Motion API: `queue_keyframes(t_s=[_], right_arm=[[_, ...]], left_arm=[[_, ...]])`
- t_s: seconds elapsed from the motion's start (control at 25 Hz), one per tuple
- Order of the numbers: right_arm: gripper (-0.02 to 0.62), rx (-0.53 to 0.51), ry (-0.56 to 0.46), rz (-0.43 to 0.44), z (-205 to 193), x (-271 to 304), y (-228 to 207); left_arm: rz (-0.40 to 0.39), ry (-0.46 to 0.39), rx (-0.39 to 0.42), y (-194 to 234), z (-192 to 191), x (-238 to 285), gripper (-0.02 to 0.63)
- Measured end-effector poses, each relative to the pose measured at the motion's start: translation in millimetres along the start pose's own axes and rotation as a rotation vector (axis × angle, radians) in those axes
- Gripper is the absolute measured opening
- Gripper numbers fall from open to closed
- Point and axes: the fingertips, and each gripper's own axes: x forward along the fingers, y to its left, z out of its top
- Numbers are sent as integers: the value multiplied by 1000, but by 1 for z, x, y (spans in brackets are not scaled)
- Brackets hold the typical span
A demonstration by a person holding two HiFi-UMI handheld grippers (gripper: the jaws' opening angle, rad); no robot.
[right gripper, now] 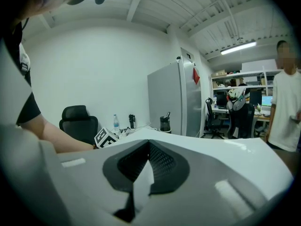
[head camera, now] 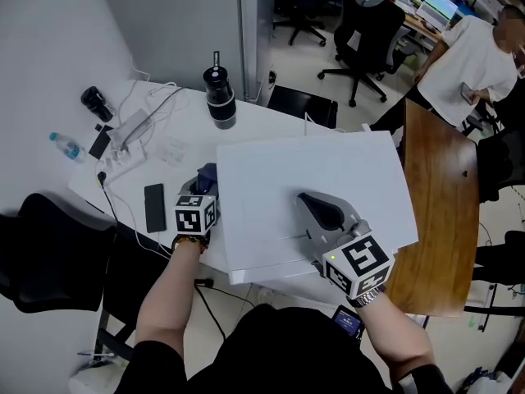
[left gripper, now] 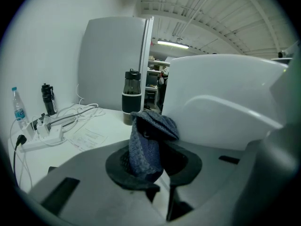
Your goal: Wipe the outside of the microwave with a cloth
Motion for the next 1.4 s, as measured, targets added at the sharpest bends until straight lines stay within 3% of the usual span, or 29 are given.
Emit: queue_keyframes(t_s=[0.24,0.56,1.04,1.4], right_arm=[[2,1,-10,-26,3,-9,-7],[2,2,-35,-32,7,-23,-4],[2,-13,-82,-18,17,-49,16],[0,-16,-139,-9,20,-94,18]], left_arm=[[14,0,-20,10,7,8,75],[49,-67,-23,11,30,-19,75],[74,-237,13,-9,90,-103,75],[86,-365,63,-67,125,-185,75]])
